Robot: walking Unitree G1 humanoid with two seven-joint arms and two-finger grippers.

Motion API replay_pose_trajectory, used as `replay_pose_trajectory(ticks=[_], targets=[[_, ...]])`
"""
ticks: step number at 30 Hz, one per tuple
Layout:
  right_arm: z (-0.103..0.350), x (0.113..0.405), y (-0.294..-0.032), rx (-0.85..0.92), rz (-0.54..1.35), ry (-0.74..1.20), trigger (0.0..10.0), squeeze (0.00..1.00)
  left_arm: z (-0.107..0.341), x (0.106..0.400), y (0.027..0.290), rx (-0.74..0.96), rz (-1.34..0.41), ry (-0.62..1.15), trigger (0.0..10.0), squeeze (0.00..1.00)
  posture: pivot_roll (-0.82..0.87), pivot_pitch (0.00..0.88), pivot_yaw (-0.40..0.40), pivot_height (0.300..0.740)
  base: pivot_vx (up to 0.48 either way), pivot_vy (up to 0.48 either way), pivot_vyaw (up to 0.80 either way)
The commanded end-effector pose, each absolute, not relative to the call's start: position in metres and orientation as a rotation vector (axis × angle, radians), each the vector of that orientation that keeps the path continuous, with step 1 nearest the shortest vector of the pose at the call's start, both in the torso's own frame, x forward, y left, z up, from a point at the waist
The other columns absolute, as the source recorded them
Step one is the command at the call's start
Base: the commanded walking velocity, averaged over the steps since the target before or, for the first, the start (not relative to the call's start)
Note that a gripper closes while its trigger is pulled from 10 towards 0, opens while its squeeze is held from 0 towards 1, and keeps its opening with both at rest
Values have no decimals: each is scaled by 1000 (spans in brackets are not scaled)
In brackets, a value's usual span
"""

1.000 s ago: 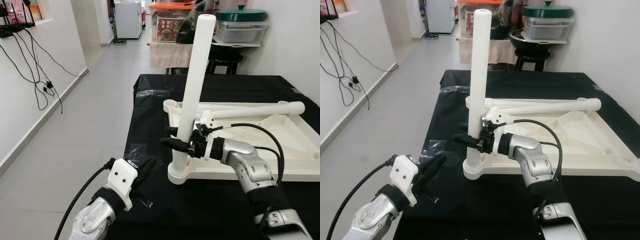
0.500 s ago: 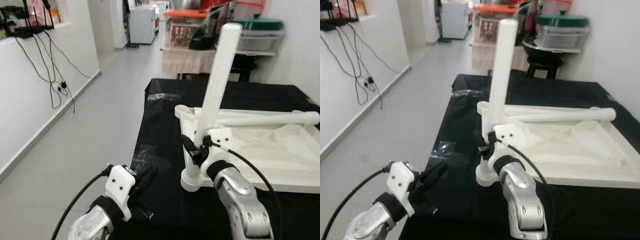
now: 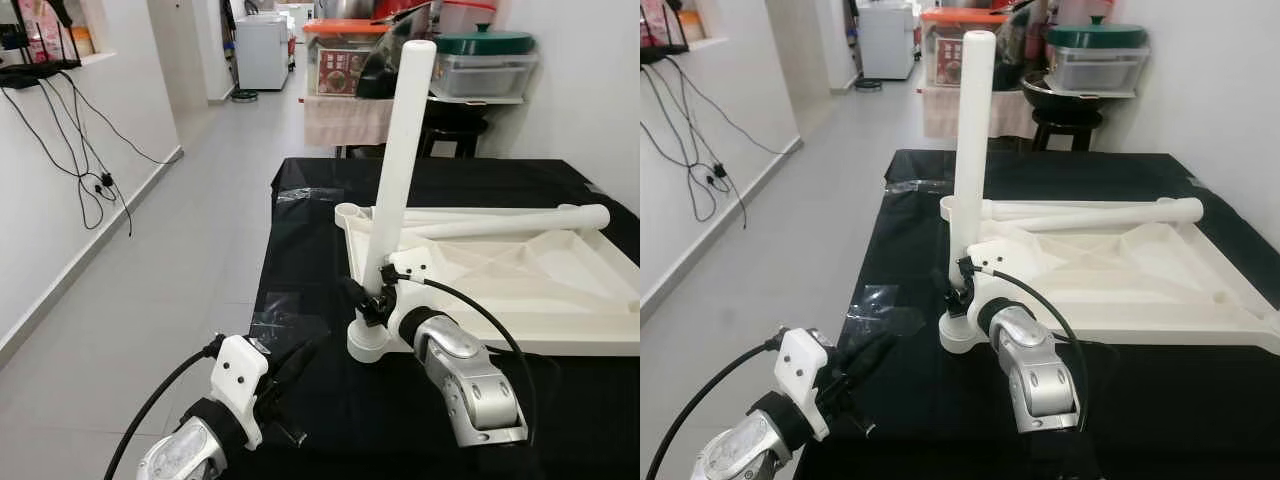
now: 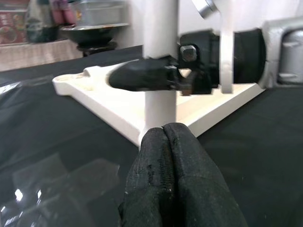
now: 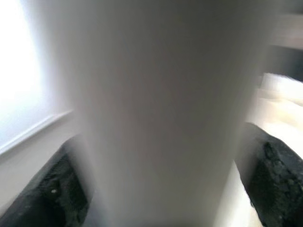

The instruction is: Building children table

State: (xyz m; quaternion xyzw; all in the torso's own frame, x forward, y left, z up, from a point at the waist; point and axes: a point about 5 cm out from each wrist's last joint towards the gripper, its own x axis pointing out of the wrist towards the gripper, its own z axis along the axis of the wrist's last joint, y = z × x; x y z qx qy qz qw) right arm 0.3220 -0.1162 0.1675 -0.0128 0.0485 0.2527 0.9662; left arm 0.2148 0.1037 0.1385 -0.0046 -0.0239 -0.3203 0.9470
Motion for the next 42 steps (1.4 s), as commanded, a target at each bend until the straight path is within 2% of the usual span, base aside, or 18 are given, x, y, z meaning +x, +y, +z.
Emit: replay_pose_trajectory(ticks=[1,2,3,4,5,7,13,14,15,24,27,29,31,32,33,35,36,42], targets=[[177,317,-102,-44,781,63,10000,565,135,216,103,-16,-657,-22,10000,0,21,0,-23,740,0,0,0],[177,317,-102,-44,781,63,10000,565,135,216,103,-16,-657,-22,10000,0,21,0,-23,740,0,0,0],[179,312,-98,-70,930,67,10000,0,135,217,103,-16,-661,-22,10000,0,22,0,-24,740,0,0,0],[179,312,-98,-70,930,67,10000,0,135,217,103,-16,-661,-22,10000,0,22,0,-24,740,0,0,0],[178,312,-98,-111,1061,81,10000,0,135,217,102,-15,-665,-21,10000,0,28,0,-31,740,0,0,0],[177,323,-103,-133,1166,111,10000,0,135,217,102,-16,-668,-20,10000,0,32,0,-33,740,0,0,0],[180,337,-108,-76,1244,148,10000,0,134,217,101,-16,-669,-20,10000,0,46,0,-41,740,0,0,0],[180,340,-109,-59,1256,159,314,0,134,217,100,-14,-672,-19,10000,0,48,0,-39,740,0,0,0],[180,341,-110,-50,1270,167,0,0,134,217,100,-13,-674,-18,10000,0,48,0,-39,740,0,0,0],[175,344,-121,-14,1266,165,0,0,135,217,100,-12,-684,-15,10000,0,45,0,-37,740,0,0,0],[168,338,-130,-30,1192,174,0,0,135,217,100,-23,-687,-12,10000,0,38,0,-37,740,0,0,0],[154,328,-128,12,994,203,0,0,136,216,101,-30,-688,-10,10000,0,27,12,-37,740,0,0,0],[149,325,-124,35,919,213,0,0,136,216,102,-31,-688,-9,10000,0,28,14,-34,740,0,0,0],[146,329,-123,147,523,202,0,0,136,216,103,-30,-688,-9,10000,0,23,24,-33,740,0,0,0],[135,316,-120,212,329,265,0,0,137,216,104,-29,-688,-8,10000,0,19,26,-31,740,0,0,0],[129,296,-102,70,326,255,0,0,137,217,104,-28,-689,-6,10000,0,16,27,-22,740,0,0,0],[129,291,-94,15,401,241,0,0,136,217,104,-28,-689,-6,10000,0,16,27,-22,740,0,0,0],[133,311,-98,73,444,240,0,0,135,218,104,-16,-694,-3,10000,0,20,13,-33,740,0,0,0]])
